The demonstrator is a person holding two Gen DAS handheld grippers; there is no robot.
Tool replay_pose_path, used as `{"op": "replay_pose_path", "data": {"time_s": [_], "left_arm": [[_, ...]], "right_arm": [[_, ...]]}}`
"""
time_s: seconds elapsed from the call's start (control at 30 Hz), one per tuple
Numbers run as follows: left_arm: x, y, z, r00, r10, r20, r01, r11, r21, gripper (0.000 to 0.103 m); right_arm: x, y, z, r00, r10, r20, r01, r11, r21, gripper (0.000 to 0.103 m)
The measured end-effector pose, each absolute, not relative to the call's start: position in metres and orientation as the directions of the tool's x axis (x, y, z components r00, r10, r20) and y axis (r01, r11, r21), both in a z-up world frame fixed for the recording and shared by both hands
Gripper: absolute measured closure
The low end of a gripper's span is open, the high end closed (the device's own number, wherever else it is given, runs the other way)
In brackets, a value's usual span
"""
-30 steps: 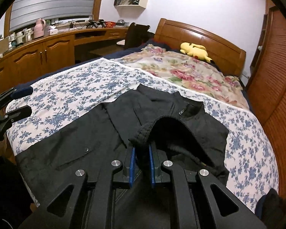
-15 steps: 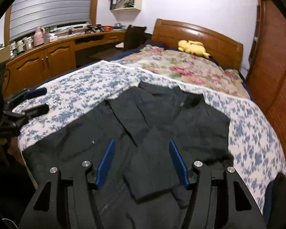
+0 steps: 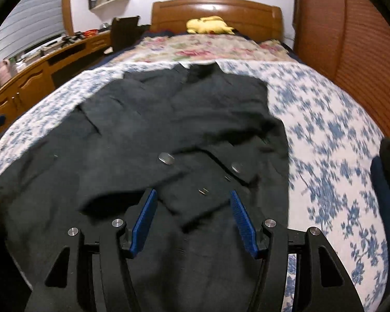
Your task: Fold large clothes
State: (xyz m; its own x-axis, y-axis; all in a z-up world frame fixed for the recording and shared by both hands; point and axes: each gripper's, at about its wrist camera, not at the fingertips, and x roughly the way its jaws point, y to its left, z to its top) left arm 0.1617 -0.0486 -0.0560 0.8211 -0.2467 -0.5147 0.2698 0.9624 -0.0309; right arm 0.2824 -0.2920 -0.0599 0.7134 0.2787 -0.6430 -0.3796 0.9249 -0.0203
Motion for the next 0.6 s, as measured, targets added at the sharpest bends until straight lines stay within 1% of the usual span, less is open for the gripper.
{"op": "replay_pose_path", "data": {"time_s": [0.1,0.2,0.27,0.37,0.47,0.6], "left_arm": [[0.161,-0.063,-0.059,0.820,-0.240,-0.519,0.270,0.963,-0.019,0.020],[0.163,-0.076,-0.061,0.816,-0.231,-0.530,0.270,0.963,-0.005,0.020],[0.165,-0.085,-0.063,0.807,-0.233,-0.542,0.280,0.960,0.003,0.020],[0.167,-0.101,-0.065,0.790,-0.246,-0.562,0.310,0.951,0.019,0.020],[0.171,-0.120,-0.067,0.781,-0.238,-0.577,0.335,0.940,0.065,0.020],[0.183,-0.139,-0.071,0.742,-0.284,-0.607,0.369,0.929,0.017,0.020]], "right_arm": [[0.289,-0.295,-0.074,0.704,0.297,-0.645,-0.380,0.925,0.011,0.042],[0.299,-0.297,-0.092,0.672,0.335,-0.660,-0.380,0.921,0.080,0.042],[0.303,-0.297,-0.094,0.664,0.349,-0.661,-0.369,0.922,0.115,0.042],[0.302,-0.294,-0.093,0.674,0.349,-0.651,-0.369,0.923,0.113,0.042],[0.297,-0.296,-0.093,0.696,0.350,-0.626,-0.363,0.925,0.113,0.042],[0.298,-0.305,-0.100,0.708,0.352,-0.612,-0.351,0.928,0.128,0.042]]}}
